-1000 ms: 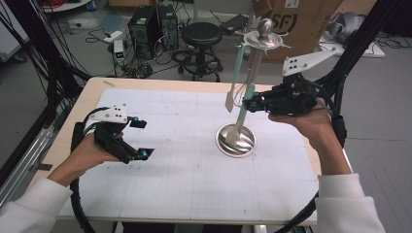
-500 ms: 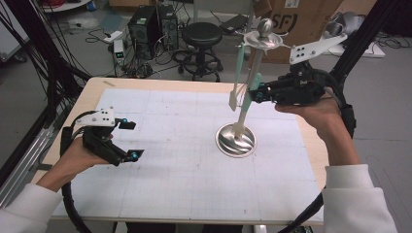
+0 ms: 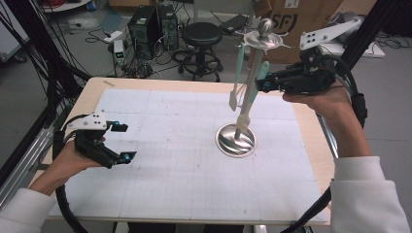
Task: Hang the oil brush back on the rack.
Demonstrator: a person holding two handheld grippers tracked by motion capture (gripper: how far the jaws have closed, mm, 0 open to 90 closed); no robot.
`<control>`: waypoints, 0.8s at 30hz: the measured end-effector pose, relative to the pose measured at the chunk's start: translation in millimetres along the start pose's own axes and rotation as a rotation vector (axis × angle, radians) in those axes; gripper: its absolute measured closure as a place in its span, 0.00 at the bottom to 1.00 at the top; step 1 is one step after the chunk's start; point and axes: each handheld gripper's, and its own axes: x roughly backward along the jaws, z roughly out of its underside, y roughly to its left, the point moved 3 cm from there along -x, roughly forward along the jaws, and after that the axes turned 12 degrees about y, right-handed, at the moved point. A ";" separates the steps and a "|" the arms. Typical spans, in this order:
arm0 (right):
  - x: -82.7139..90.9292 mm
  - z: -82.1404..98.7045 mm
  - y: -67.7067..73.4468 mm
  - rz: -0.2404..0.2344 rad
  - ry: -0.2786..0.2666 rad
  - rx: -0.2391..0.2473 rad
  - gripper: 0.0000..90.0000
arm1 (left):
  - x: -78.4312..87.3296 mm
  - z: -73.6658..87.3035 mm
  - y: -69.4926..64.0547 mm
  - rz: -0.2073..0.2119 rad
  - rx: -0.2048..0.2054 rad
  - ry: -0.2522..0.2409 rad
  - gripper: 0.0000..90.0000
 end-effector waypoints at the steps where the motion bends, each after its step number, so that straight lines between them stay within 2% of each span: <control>1: 0.5 0.0 -2.2 -0.002 -0.001 -0.004 0.93 | 0.4 0.1 0.5 -0.004 0.000 -0.001 0.02; 8: 3.8 -1.4 -10.6 -0.009 0.003 -0.020 0.93 | 3.1 0.8 3.3 -0.022 0.009 -0.006 0.02; 10: 3.6 -3.5 -11.4 -0.025 0.005 -0.018 0.93 | 2.7 0.9 3.9 -0.027 0.009 -0.002 0.02; 11: 2.9 -4.9 -12.6 -0.021 0.002 -0.005 0.93 | 2.2 0.8 3.9 -0.026 0.012 -0.002 0.02; 14: 2.3 -7.2 -14.5 -0.021 0.004 -0.004 0.93 | 1.1 0.6 4.3 -0.029 0.011 0.005 0.02; 24: 2.5 -7.6 -21.0 -0.028 0.008 -0.018 0.93 | 2.0 0.9 6.1 -0.036 0.014 0.007 0.02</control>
